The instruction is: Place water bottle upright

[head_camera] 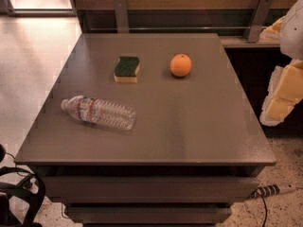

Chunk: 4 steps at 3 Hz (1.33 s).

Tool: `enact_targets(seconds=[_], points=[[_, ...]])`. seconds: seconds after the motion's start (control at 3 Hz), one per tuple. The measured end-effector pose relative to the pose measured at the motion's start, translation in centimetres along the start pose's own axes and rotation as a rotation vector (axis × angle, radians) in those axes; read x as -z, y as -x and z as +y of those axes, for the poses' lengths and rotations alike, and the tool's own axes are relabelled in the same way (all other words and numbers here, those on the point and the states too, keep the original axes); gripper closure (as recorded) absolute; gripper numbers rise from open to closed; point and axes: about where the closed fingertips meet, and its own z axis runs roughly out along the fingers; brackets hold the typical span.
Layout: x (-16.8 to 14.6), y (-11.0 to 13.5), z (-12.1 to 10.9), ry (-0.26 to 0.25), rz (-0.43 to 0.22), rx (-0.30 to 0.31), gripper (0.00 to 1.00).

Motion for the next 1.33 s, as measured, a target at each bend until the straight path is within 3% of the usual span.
enact_targets(seconds=[0.33,1.0,1.33], points=[[0.1,1.7,-0.8,-0.002,-0.028,0.011,0.00],[-1.9,9.4,-3.5,0.003,-0.136,0.025,0.00],[-3.7,12.5,-3.7,0.032,-0.129,-0.006,0.00]])
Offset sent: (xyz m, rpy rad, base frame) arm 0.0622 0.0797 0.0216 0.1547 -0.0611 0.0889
